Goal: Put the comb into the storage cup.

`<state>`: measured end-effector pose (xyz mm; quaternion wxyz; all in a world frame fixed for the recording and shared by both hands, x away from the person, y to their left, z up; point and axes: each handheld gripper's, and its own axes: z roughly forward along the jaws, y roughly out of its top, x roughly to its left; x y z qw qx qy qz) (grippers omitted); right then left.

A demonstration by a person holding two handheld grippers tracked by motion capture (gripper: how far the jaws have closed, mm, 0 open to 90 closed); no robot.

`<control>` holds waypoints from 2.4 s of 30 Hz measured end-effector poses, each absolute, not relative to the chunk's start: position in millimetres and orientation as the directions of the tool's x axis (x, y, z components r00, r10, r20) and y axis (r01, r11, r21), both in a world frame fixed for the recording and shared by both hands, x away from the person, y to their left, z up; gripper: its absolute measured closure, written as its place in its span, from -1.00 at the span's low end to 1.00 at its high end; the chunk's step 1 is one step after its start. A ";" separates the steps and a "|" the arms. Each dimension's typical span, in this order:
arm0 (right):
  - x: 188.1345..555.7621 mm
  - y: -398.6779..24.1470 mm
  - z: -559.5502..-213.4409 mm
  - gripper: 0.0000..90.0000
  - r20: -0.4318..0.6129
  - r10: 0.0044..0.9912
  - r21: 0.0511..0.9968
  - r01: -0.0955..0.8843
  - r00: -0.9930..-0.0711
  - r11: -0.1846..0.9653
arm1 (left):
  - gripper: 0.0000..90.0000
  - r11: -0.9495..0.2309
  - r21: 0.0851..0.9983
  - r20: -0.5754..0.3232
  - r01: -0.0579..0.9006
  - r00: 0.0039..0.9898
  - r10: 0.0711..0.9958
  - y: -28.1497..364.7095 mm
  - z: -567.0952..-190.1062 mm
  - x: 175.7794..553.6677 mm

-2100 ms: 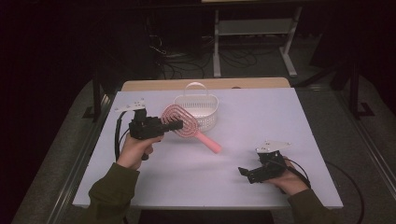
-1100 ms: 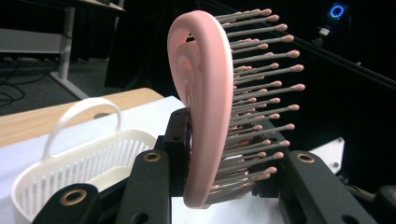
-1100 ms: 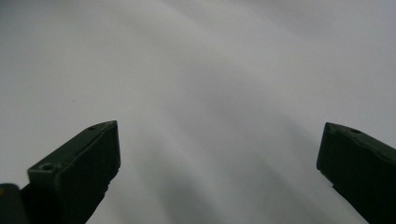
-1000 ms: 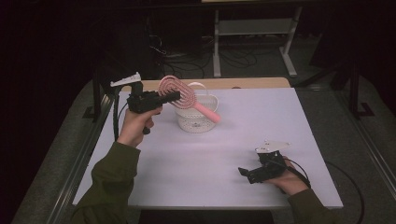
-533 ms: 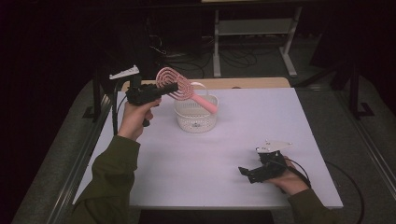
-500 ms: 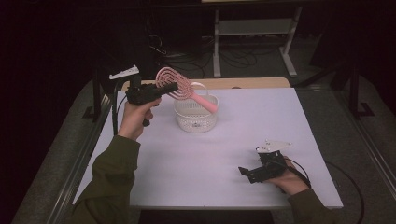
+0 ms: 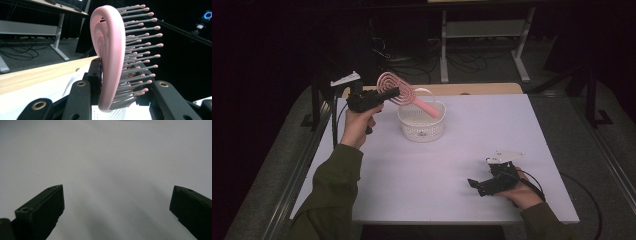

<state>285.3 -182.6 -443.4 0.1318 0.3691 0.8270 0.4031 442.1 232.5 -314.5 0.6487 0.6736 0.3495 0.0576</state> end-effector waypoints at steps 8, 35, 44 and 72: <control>285.0 -182.3 -443.4 -1.00 0.080 0.717 0.763 0.505 -0.693 0.403 | 0.44 0.075 0.904 -0.385 0.420 0.727 0.568 227.7 -327.6 447.2; 284.9 -182.5 -443.5 -1.00 0.077 0.716 0.763 0.503 -0.694 0.405 | 0.44 0.022 0.861 -0.414 0.507 0.678 0.607 208.6 -370.9 458.2; 284.7 -182.4 -443.4 -1.00 0.076 0.717 0.764 0.503 -0.693 0.405 | 0.44 0.021 0.855 -0.426 0.518 0.679 0.597 205.2 -373.8 458.7; 284.2 -183.4 -444.3 -1.00 0.075 0.717 0.766 0.500 -0.693 0.403 | 0.26 0.015 0.861 -0.391 0.509 0.642 0.659 215.7 -383.1 462.4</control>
